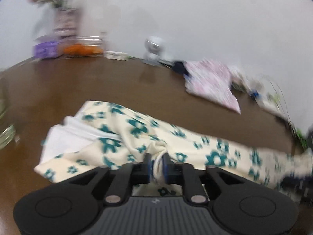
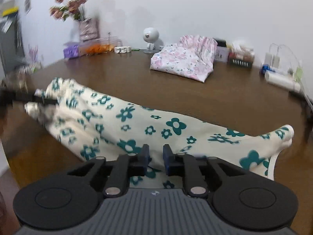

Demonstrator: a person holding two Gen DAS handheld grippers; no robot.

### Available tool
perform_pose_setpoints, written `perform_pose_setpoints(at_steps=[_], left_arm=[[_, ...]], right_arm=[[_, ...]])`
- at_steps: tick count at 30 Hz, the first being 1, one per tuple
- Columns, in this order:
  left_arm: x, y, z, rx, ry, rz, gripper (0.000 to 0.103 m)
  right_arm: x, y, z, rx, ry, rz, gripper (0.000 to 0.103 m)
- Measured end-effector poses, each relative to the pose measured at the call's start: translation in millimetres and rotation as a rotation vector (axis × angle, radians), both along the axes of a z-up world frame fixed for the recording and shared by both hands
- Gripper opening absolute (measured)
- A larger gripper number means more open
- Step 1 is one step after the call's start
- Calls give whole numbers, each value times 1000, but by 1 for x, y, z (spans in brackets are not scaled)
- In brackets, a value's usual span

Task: Fold clothes

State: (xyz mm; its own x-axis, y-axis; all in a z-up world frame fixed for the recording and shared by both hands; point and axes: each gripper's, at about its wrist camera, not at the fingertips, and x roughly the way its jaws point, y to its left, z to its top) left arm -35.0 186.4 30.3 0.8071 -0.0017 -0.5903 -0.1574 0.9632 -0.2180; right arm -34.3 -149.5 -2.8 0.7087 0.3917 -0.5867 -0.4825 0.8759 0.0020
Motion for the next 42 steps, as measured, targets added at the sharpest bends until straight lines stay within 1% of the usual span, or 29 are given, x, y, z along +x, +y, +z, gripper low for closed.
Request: perform_pose_setpoints(at_steps=[1, 2, 3, 4, 5, 7, 8, 10, 11, 12, 15, 17, 19, 20, 23, 24, 25, 26, 27, 29, 31, 34, 35, 36, 37, 38, 40, 42], left_arm=[[-5, -1, 8, -7, -22, 47, 25], [-9, -6, 17, -1, -57, 75, 29], [-9, -16, 24, 9, -85, 56, 31], [-5, -27, 27, 11, -99, 1, 37], [0, -38, 29, 14, -105, -51, 41], [16, -63, 22, 28, -67, -121, 40], [24, -73, 15, 43, -44, -137, 40], [36, -87, 0, 74, 9, -145, 40], [39, -89, -7, 82, 38, -136, 40], [41, -88, -13, 87, 55, -131, 40], [35, -87, -17, 94, 42, -131, 39], [30, -86, -15, 85, 39, -124, 40], [29, -85, -8, 80, 24, -117, 41], [29, -83, -4, 81, 14, -114, 43], [32, -79, 9, 94, -15, -102, 45], [36, -76, 14, 126, -24, -89, 47], [41, -73, 18, 160, -33, -76, 52], [47, -69, 20, 198, -41, -66, 55], [53, -65, 21, 231, -41, -60, 55], [64, -57, 17, 272, -2, -69, 55], [71, -50, 11, 294, 29, -107, 55], [75, -43, 0, 323, 70, -153, 54], [76, -42, -5, 328, 85, -154, 54], [77, -42, -10, 329, 103, -158, 53], [76, -42, -13, 333, 116, -160, 51], [73, -43, -15, 338, 117, -159, 50], [66, -45, -17, 349, 119, -163, 49], [58, -50, -17, 342, 131, -163, 46]], right_arm=[[-5, -1, 2, -11, -27, 14, 18], [-9, -3, 7, 4, -47, 18, 19], [-14, -8, 13, 41, -69, 24, 19], [-19, -17, 21, 91, -98, 27, 20], [-23, -26, 30, 129, -132, 4, 24], [-21, -42, 37, 164, -179, -118, 25], [-18, -50, 36, 167, -183, -200, 26], [-9, -64, 24, 120, -109, -292, 25], [-7, -67, 16, 88, -76, -299, 24], [-9, -71, 10, 75, -66, -315, 24], [-15, -82, 3, 62, -60, -373, 26], [-21, -90, 12, 106, -84, -374, 26], [-33, -86, 23, 148, -135, -337, 26], [-37, -81, 26, 155, -150, -295, 26], [-37, -64, 16, 122, -122, -201, 26], [-34, -58, 10, 87, -102, -205, 26], [-34, -55, 4, 63, -101, -225, 26], [-34, -56, 3, 62, -107, -234, 26], [-35, -56, 2, 61, -114, -243, 26], [-43, -58, 12, 84, -129, -247, 26], [-53, -58, 22, 96, -146, -230, 26], [-56, -48, 23, 61, -84, -169, 24], [-52, -46, 19, 48, -57, -184, 21], [-48, -44, 15, 34, -30, -198, 20], [-44, -42, 11, 21, -3, -213, 19], [-39, -40, 7, 8, 23, -227, 19], [-28, -39, 7, -7, 34, -249, 19], [-15, -40, 8, -26, 44, -270, 19]])
